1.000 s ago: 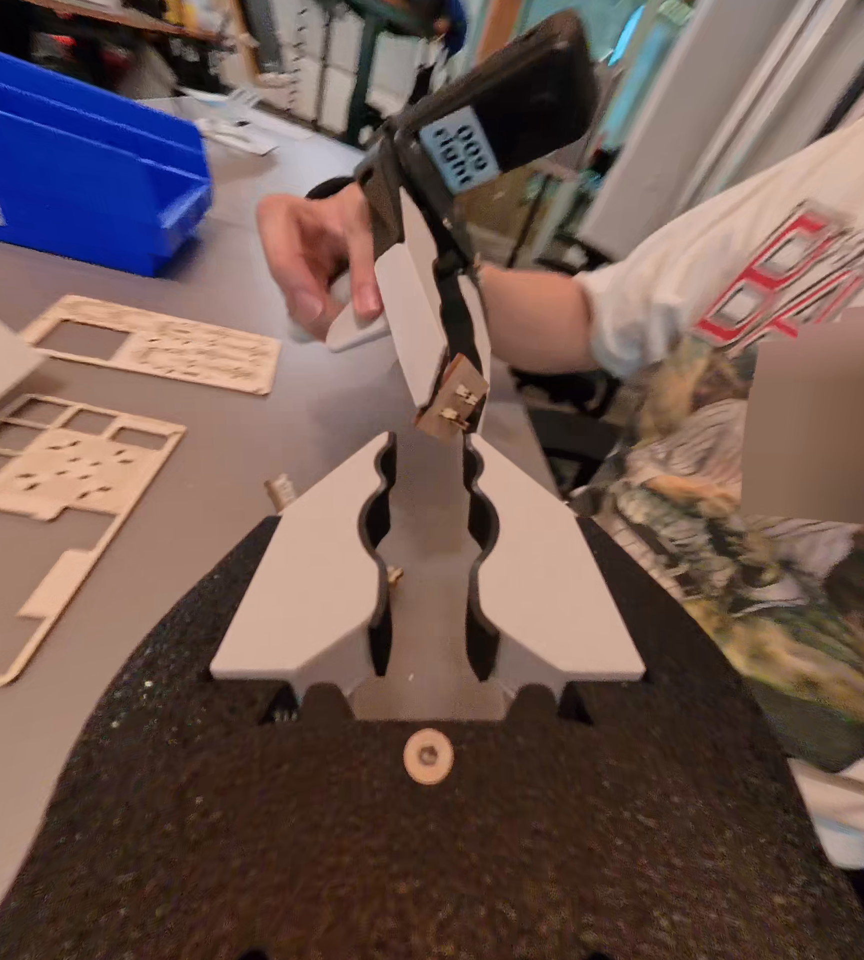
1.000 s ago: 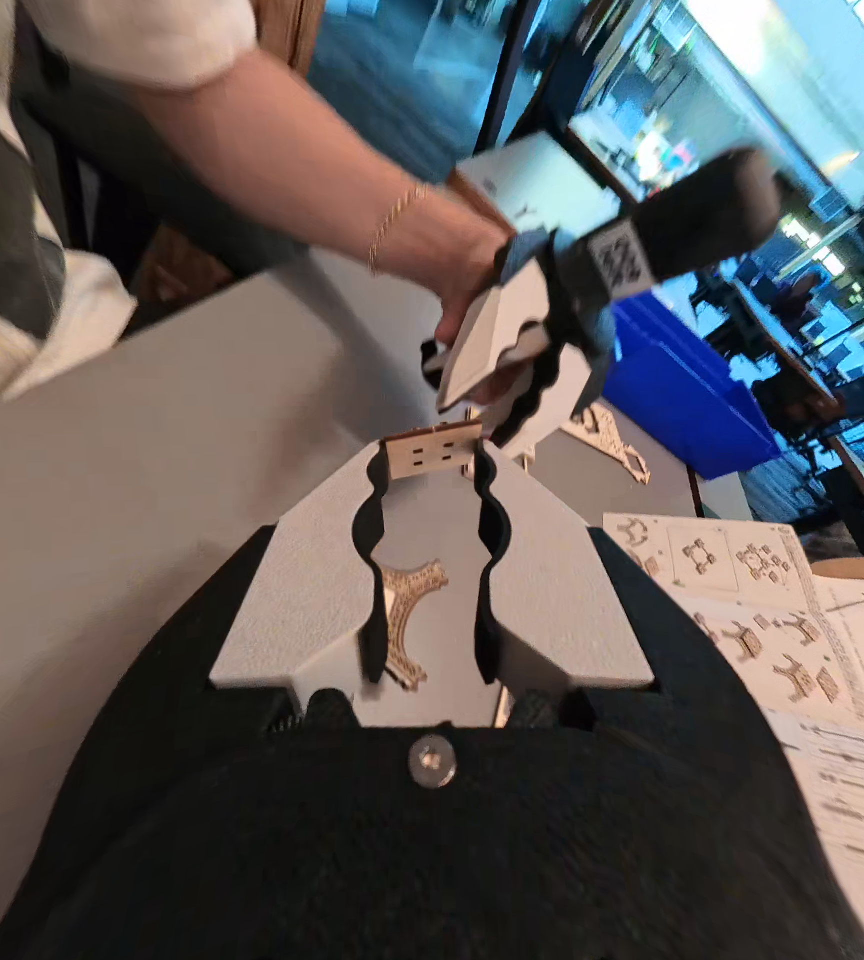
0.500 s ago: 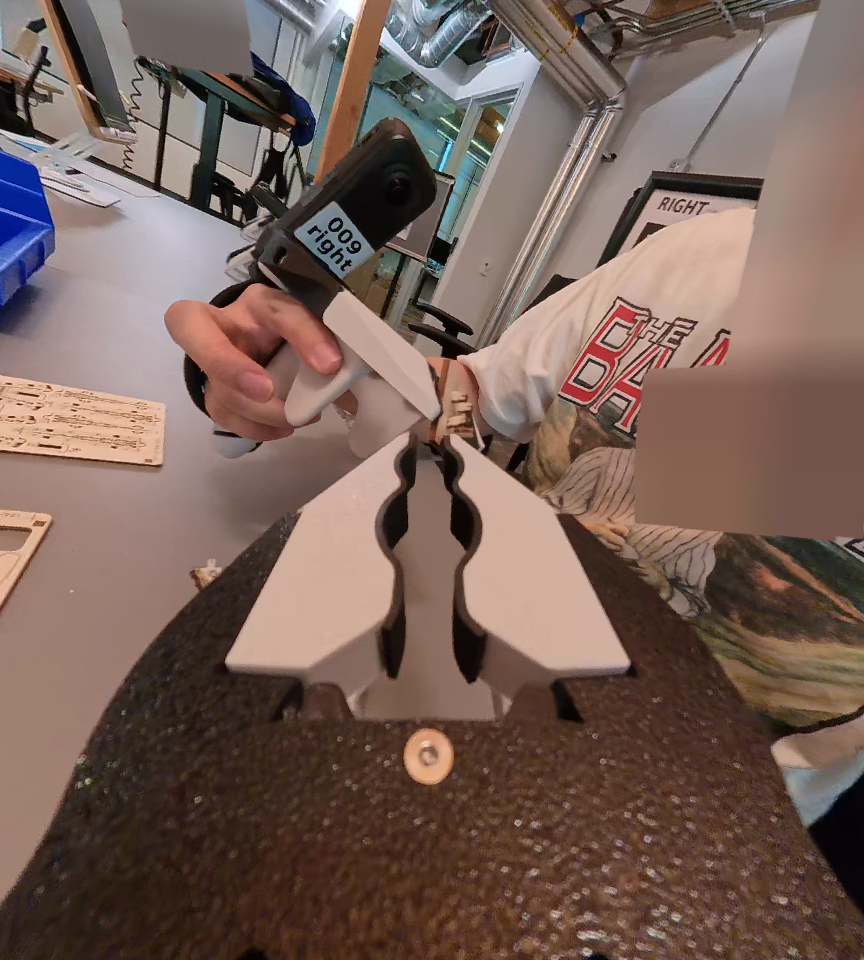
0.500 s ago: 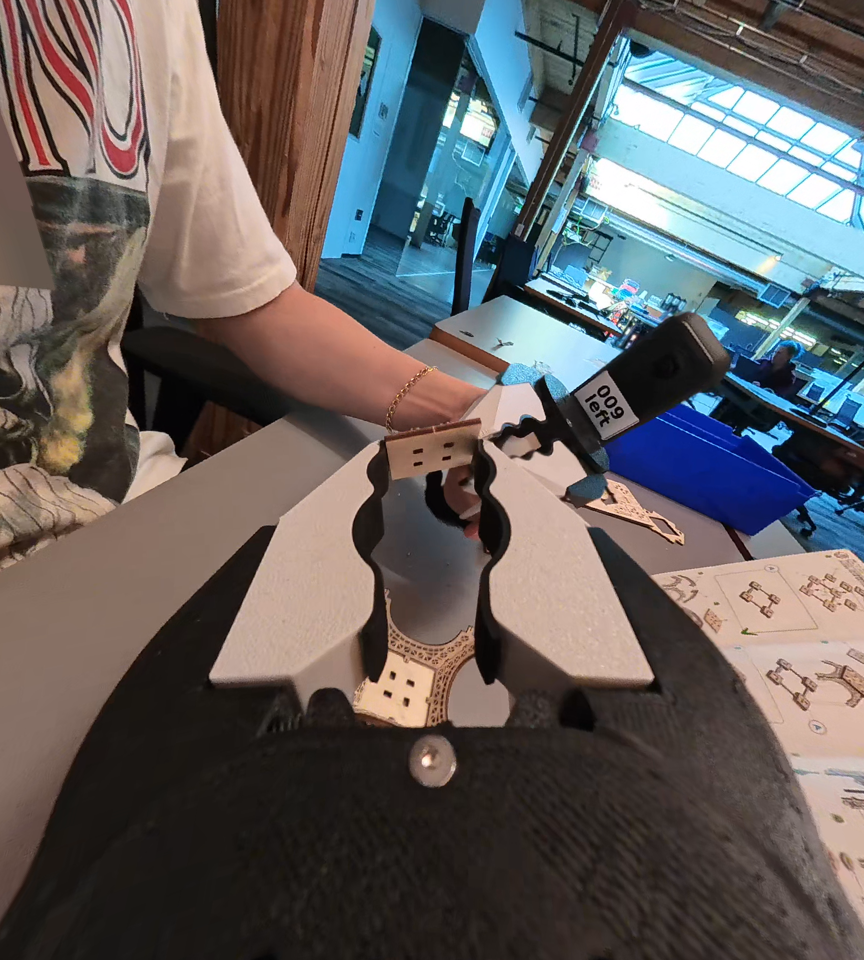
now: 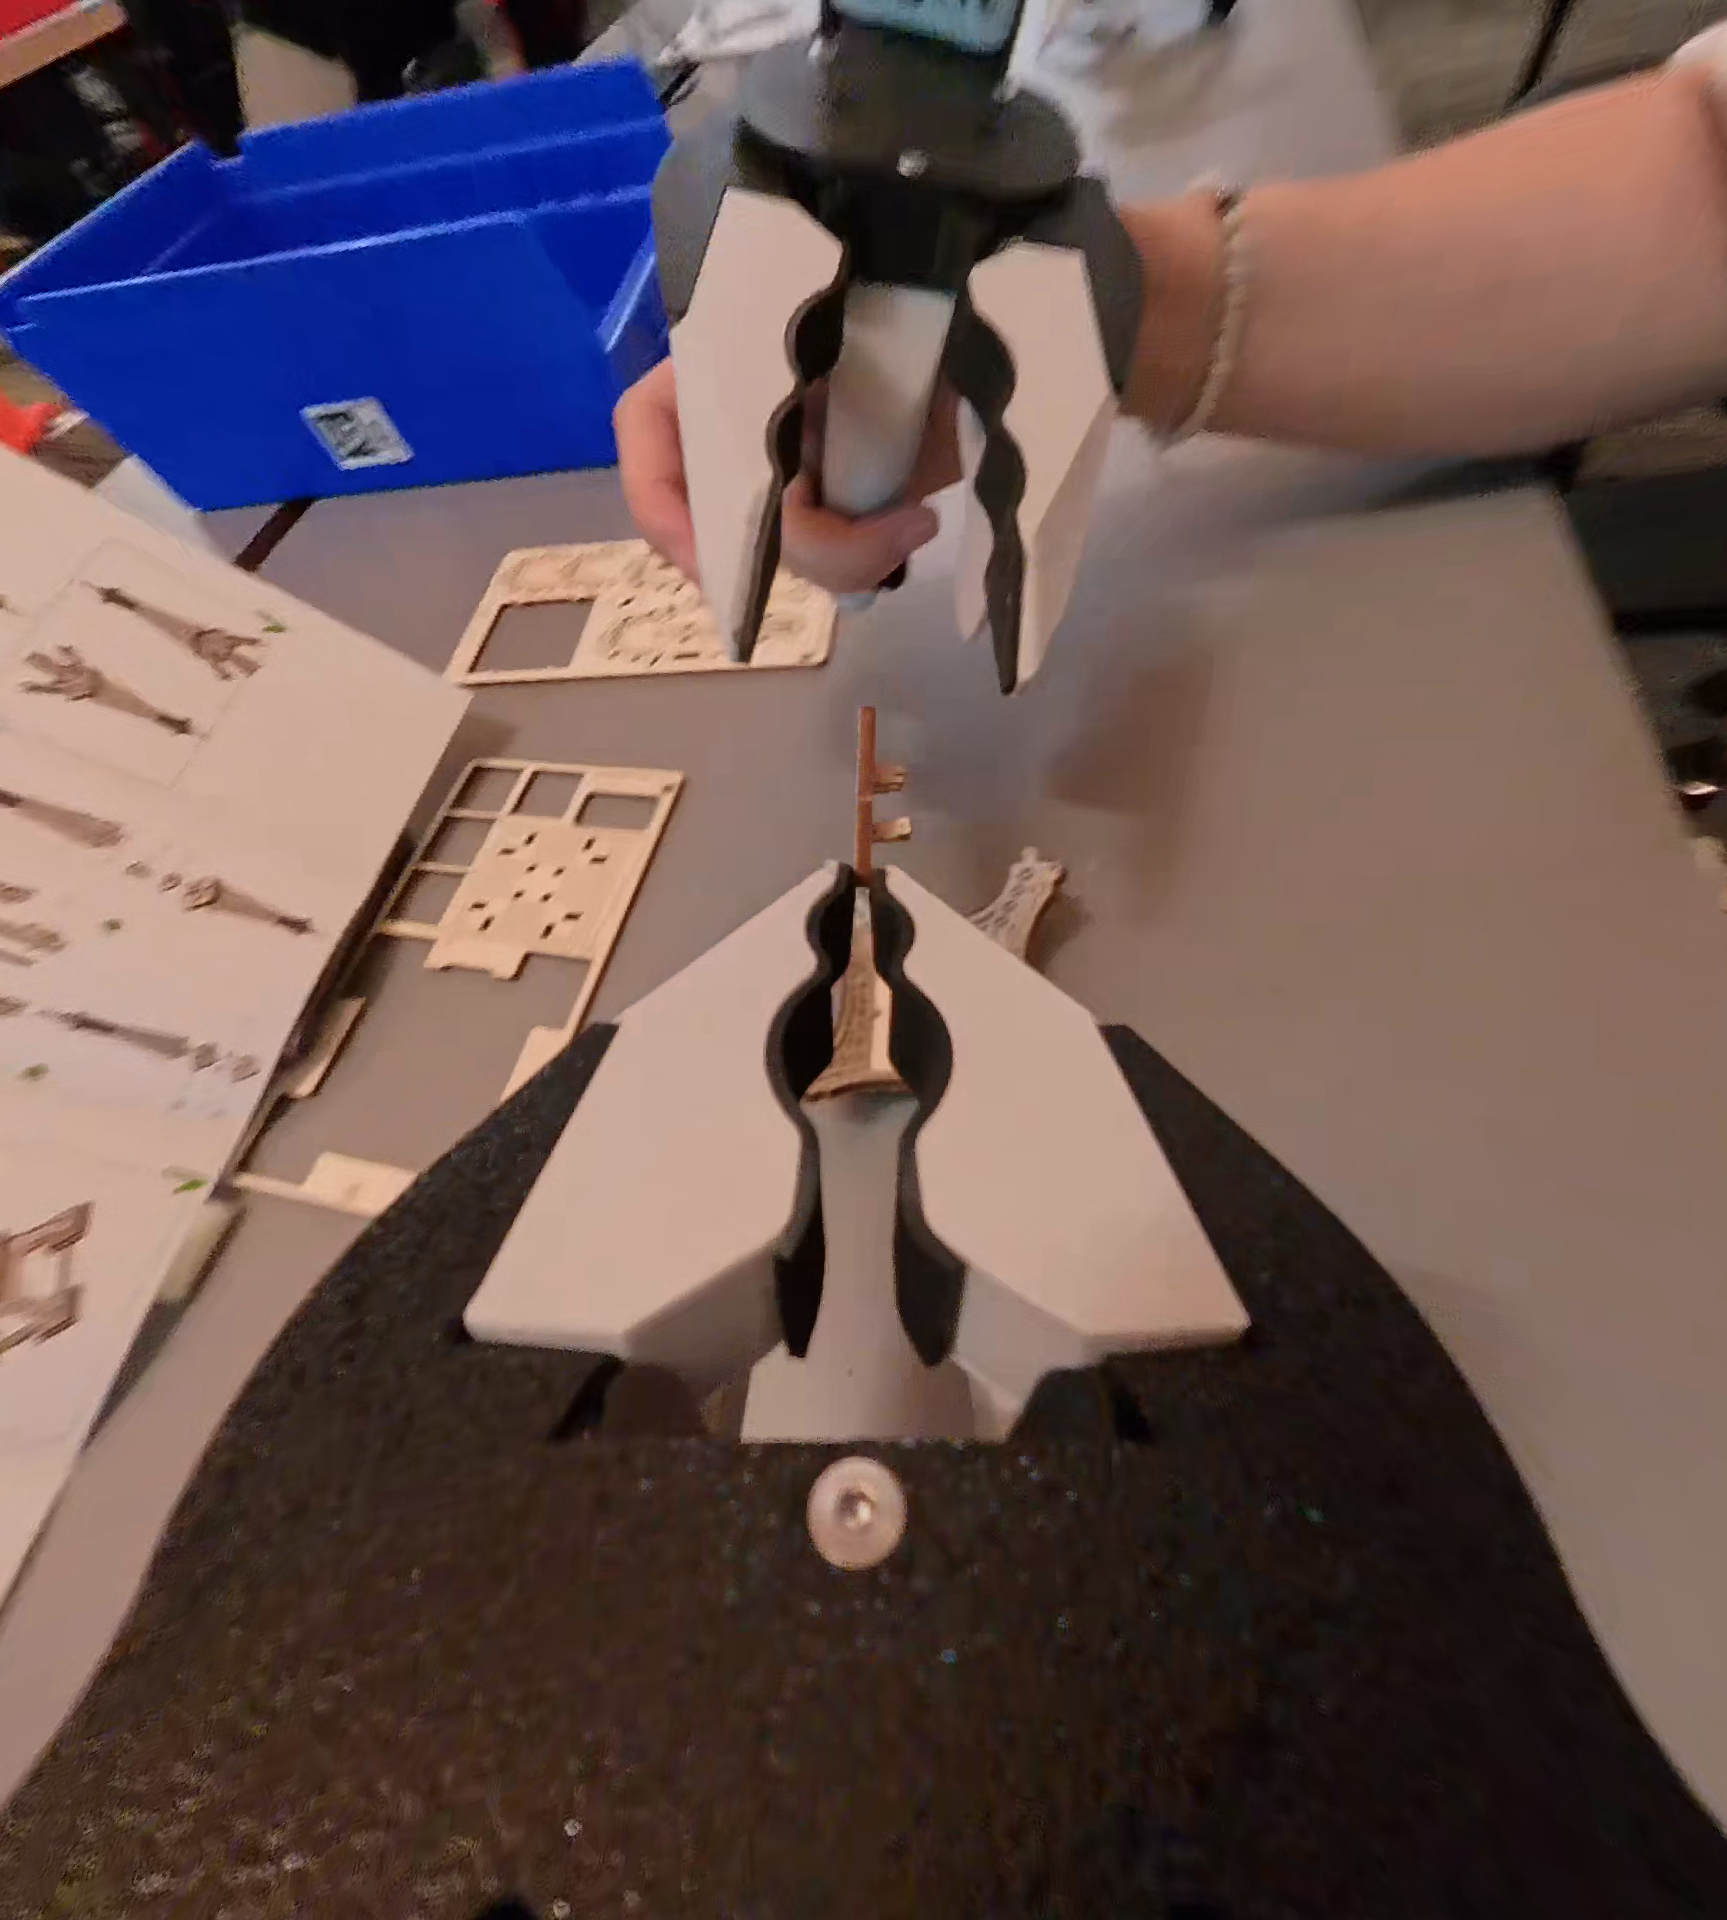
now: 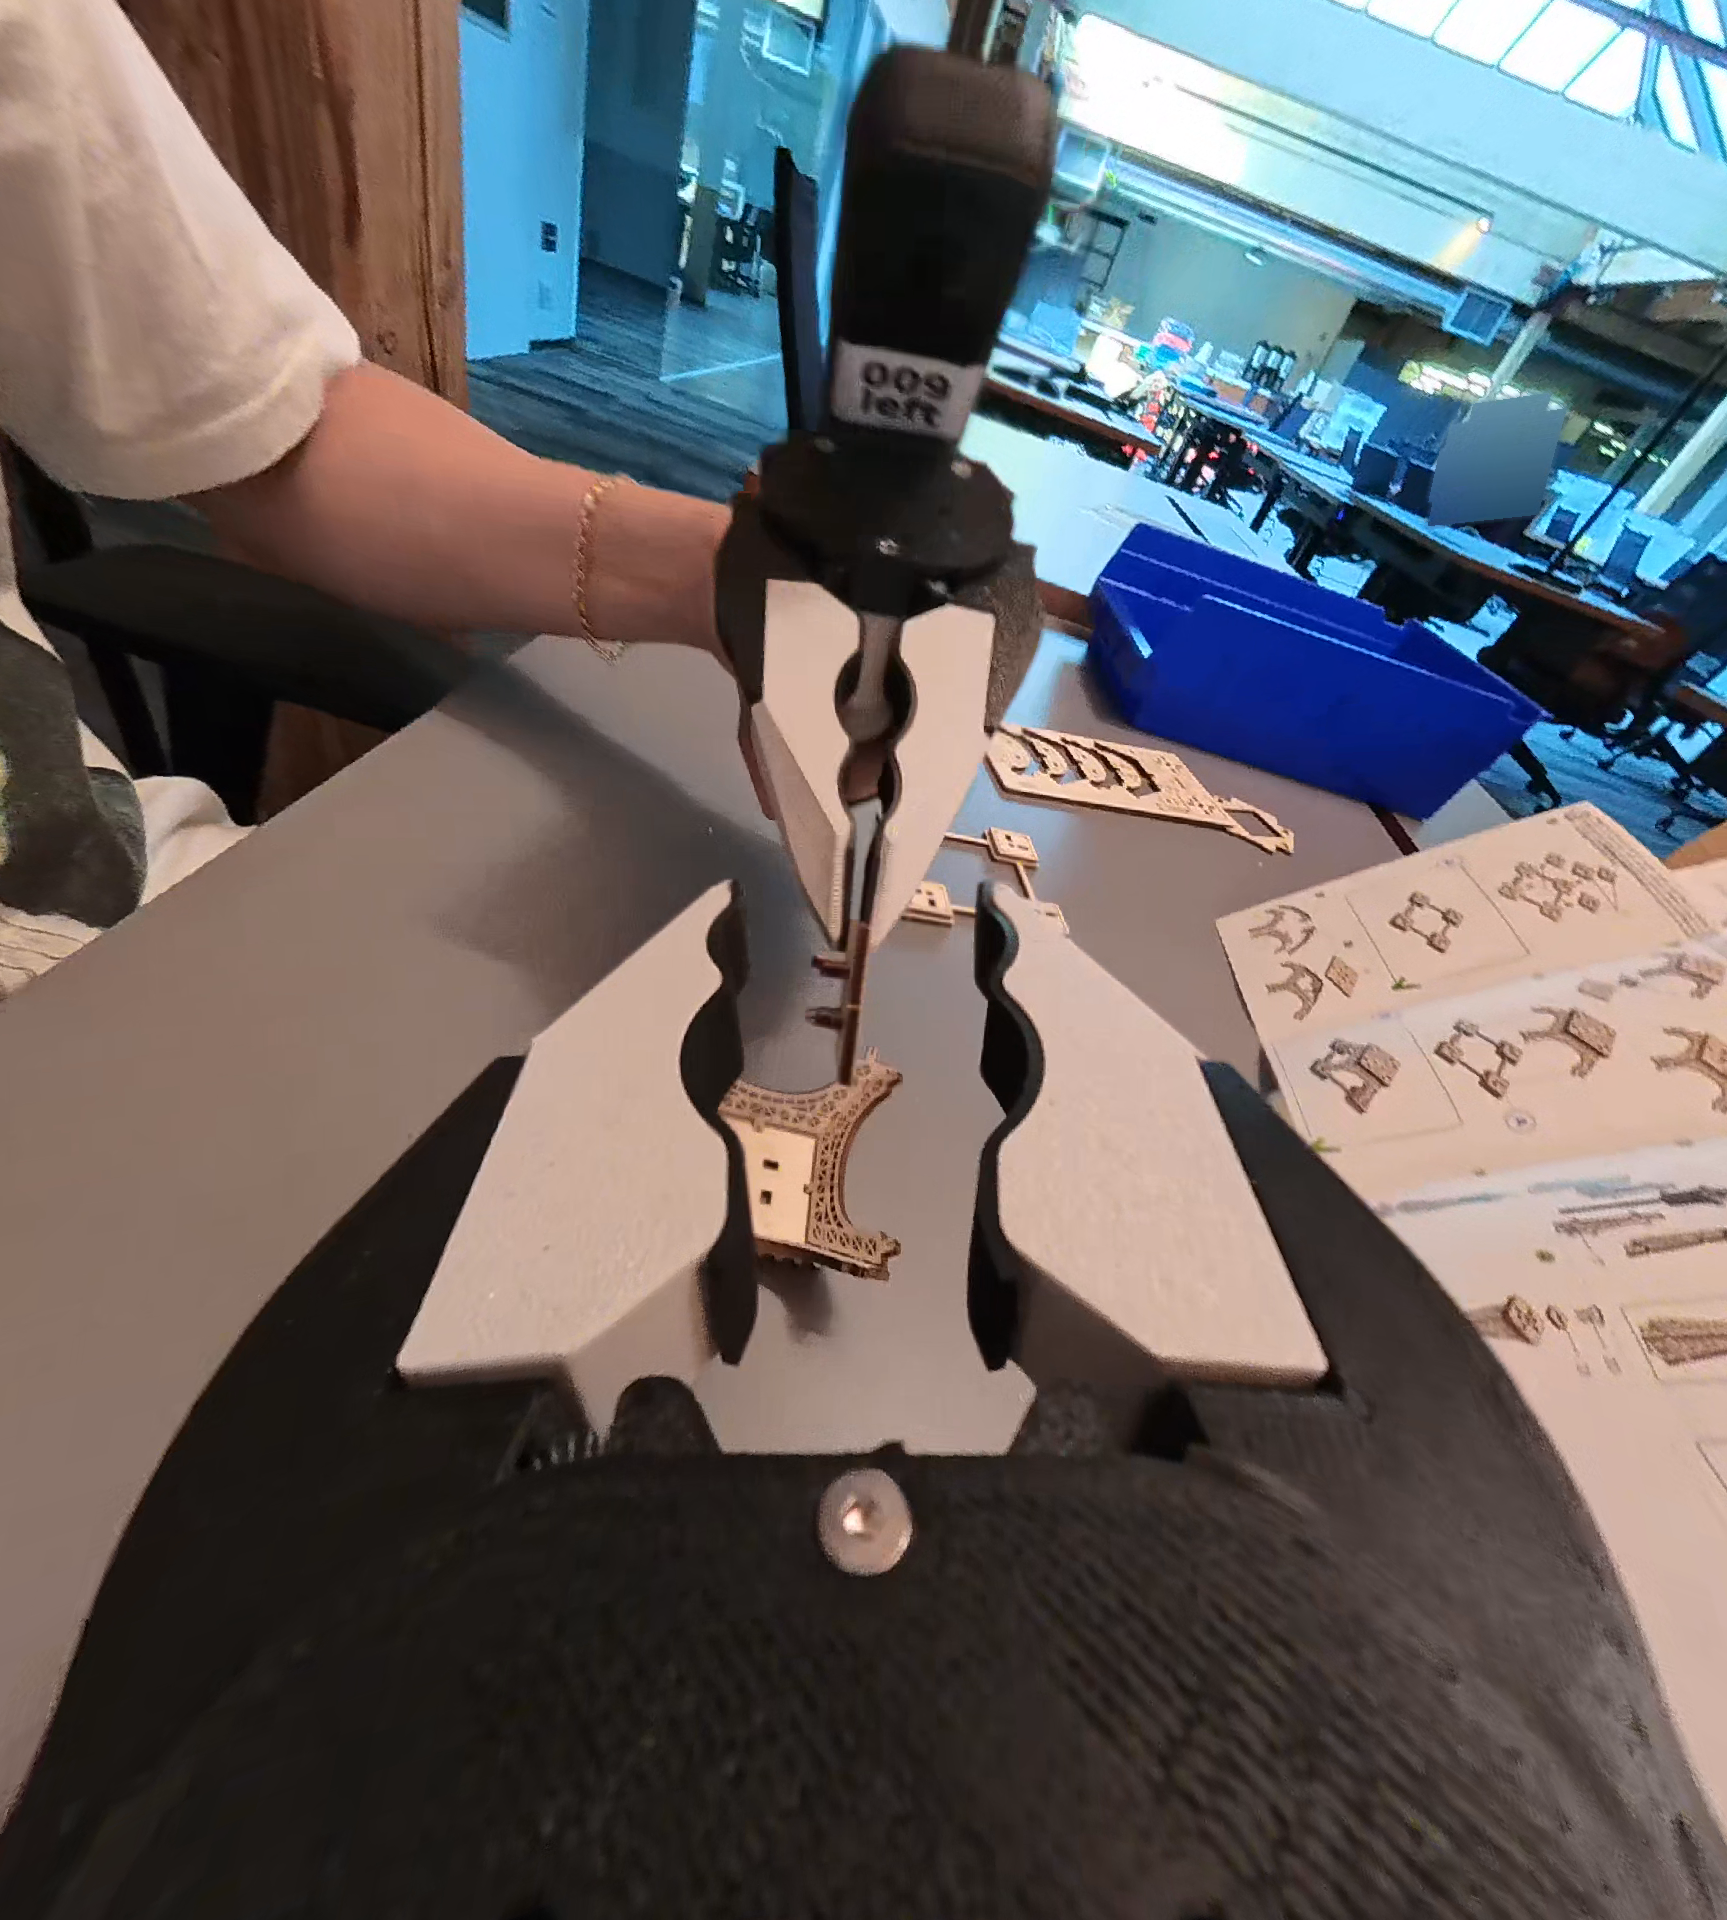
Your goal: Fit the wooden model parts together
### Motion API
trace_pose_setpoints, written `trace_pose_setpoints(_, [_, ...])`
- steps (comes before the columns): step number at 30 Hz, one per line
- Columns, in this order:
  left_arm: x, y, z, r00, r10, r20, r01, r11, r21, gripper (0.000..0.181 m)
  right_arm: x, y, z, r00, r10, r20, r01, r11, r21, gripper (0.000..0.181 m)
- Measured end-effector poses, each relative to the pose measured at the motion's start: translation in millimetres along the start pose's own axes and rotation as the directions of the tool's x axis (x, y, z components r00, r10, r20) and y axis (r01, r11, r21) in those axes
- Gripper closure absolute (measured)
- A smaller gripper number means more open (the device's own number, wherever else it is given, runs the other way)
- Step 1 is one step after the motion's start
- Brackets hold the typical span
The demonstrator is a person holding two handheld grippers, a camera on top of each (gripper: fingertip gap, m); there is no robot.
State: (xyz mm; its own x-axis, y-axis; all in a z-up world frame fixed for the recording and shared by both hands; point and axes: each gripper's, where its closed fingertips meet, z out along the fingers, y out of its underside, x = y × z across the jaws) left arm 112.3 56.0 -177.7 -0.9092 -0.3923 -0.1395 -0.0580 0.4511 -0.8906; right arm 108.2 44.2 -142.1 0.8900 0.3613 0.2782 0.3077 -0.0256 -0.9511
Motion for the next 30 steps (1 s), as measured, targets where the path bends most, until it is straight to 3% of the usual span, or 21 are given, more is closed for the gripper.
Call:
trace_pose_setpoints(4, [-6.9,9.0,-1.4,0.997,-0.010,0.083,0.018,0.995,-0.098,0.181,6.4,10.3,-2.7,0.999,0.040,-0.036,-0.041,0.998,-0.044,0.150])
trace_pose_setpoints(10, [-6.5,-7.9,-7.5,0.995,-0.081,0.052,0.080,0.996,0.026,0.181,4.7,32.4,-3.9,0.993,0.089,-0.075,-0.098,0.986,-0.133,0.158])
trace_pose_setpoints(14, [1.6,-31.1,-12.1,0.981,-0.177,-0.082,0.193,0.943,0.270,0.181,3.9,13.5,-9.3,0.985,0.134,-0.111,-0.139,0.989,-0.038,0.167])
trace_pose_setpoints(18, [11.6,-49.7,-20.4,0.905,-0.277,-0.323,0.404,0.797,0.448,0.181,-1.9,-17.4,-17.9,0.984,0.146,-0.100,-0.134,0.984,0.116,0.164])
trace_pose_setpoints(20, [21.7,-56.7,-22.6,0.837,-0.283,-0.469,0.504,0.732,0.458,0.181,-2.5,-32.9,-25.0,0.984,0.166,-0.068,-0.150,0.968,0.203,0.150])
trace_pose_setpoints(23, [28.7,-65.9,-22.9,0.757,-0.274,-0.593,0.595,0.665,0.451,0.181,-6.5,-51.7,-34.6,0.978,0.205,0.047,-0.210,0.932,0.297,0.147])
trace_pose_setpoints(27, [41.8,-72.9,-22.5,0.664,-0.225,-0.713,0.647,0.651,0.397,0.181,-15.4,-59.3,-31.5,0.969,0.192,0.154,-0.231,0.927,0.294,0.146])
trace_pose_setpoints(30, [47.2,-78.0,-24.0,0.636,-0.174,-0.752,0.646,0.653,0.396,0.181,-25.8,-61.3,-25.4,0.955,0.182,0.234,-0.242,0.935,0.261,0.141])
